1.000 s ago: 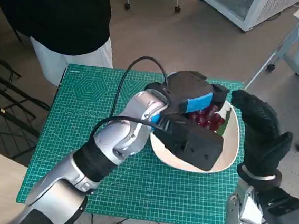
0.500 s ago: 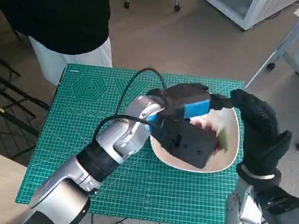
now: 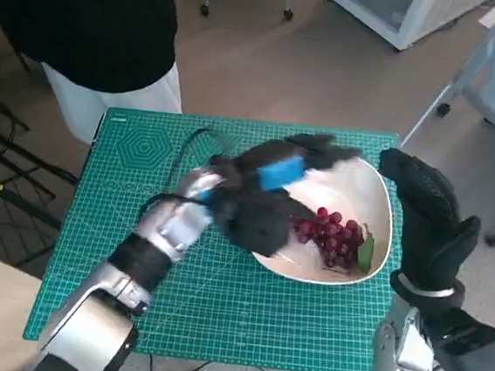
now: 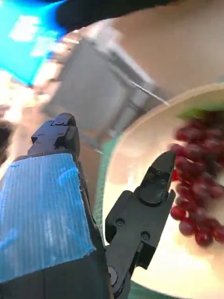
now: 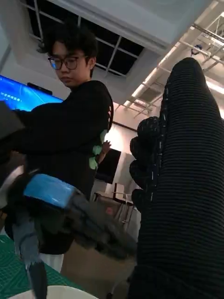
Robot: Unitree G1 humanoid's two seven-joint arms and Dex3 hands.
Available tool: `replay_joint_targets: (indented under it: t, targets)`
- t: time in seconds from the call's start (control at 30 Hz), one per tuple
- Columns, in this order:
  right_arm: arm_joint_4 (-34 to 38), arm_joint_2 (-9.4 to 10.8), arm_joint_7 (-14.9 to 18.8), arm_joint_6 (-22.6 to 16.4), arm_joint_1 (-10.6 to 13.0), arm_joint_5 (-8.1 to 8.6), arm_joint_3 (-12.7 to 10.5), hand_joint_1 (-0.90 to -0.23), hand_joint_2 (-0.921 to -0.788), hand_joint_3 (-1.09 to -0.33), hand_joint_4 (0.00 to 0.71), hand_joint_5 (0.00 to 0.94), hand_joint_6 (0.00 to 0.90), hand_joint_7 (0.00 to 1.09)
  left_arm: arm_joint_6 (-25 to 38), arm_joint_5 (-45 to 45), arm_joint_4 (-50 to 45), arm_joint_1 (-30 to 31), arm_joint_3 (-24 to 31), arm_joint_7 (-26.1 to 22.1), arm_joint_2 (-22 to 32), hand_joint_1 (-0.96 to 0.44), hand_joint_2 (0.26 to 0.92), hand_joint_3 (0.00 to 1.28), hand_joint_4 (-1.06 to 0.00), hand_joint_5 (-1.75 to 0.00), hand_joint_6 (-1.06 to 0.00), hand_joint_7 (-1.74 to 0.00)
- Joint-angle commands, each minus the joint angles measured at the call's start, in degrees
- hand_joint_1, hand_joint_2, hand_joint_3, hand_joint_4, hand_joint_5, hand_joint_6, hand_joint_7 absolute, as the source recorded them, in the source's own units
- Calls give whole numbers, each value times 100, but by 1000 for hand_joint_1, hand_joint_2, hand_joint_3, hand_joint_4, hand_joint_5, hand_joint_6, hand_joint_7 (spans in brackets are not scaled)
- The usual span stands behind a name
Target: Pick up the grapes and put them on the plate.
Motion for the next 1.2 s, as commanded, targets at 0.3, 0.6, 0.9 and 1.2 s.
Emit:
replay_joint_targets:
  t: [0.3, 0.6, 0.9, 1.2]
  targets:
    - [1, 75, -97, 162, 67, -70, 87, -468, -921, -575, 297, 0, 124, 355, -822, -2312, -17, 973, 1689, -541, -140, -460, 921, 258, -184, -20, -295, -17]
    - [58, 91, -121, 181, -2, -69, 133, -471, -921, -578, 295, 0, 123, 355, -878, -3529, -484, 1434, 2541, -1108, -213, -414, 921, 291, -207, -15, -285, -8]
    - [56, 90, -99, 227, -61, -15, 155, -474, -921, -580, 295, 0, 123, 359, -737, -3941, -1185, 1933, 2794, -1469, -144, -454, 921, 233, -222, -11, -290, -8]
    - [10, 93, -52, 274, -79, 47, 160, -477, -921, -584, 293, 0, 122, 366, -615, -4278, -1511, 2249, 2900, -1755, -324, -456, 921, 143, -246, -13, -304, -10]
